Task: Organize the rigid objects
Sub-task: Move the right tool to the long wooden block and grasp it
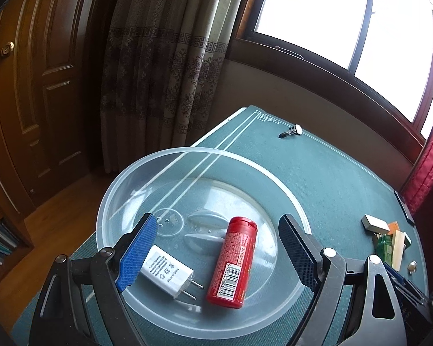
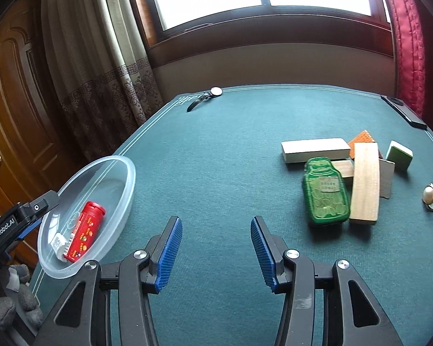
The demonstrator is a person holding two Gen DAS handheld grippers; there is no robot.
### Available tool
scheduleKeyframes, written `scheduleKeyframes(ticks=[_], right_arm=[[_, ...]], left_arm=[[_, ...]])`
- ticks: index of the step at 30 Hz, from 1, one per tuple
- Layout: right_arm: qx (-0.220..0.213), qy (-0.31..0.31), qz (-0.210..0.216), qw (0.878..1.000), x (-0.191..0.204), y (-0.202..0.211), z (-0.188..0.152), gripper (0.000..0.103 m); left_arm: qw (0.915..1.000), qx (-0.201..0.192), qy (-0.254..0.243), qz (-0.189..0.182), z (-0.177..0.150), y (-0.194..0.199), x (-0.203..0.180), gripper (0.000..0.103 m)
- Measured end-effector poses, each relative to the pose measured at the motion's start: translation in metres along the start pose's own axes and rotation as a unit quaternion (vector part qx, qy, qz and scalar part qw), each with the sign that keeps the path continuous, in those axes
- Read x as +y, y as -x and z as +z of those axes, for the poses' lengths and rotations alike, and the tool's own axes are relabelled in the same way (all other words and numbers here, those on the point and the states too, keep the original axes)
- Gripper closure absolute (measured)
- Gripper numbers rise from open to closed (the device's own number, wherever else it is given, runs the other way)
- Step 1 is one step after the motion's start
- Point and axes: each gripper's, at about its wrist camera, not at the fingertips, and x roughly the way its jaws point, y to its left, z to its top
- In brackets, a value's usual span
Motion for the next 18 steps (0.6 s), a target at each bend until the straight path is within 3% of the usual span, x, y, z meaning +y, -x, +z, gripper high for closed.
scheduleKeyframes(ticks=[18], right_arm=[[-0.019,-0.086,-0.111,0.99,-0.106,0.011,0.015,0.05]], left_arm=[[0.9984,0.03,-0.034,-0.035,-0.014,-0.006,-0.03,0.016]])
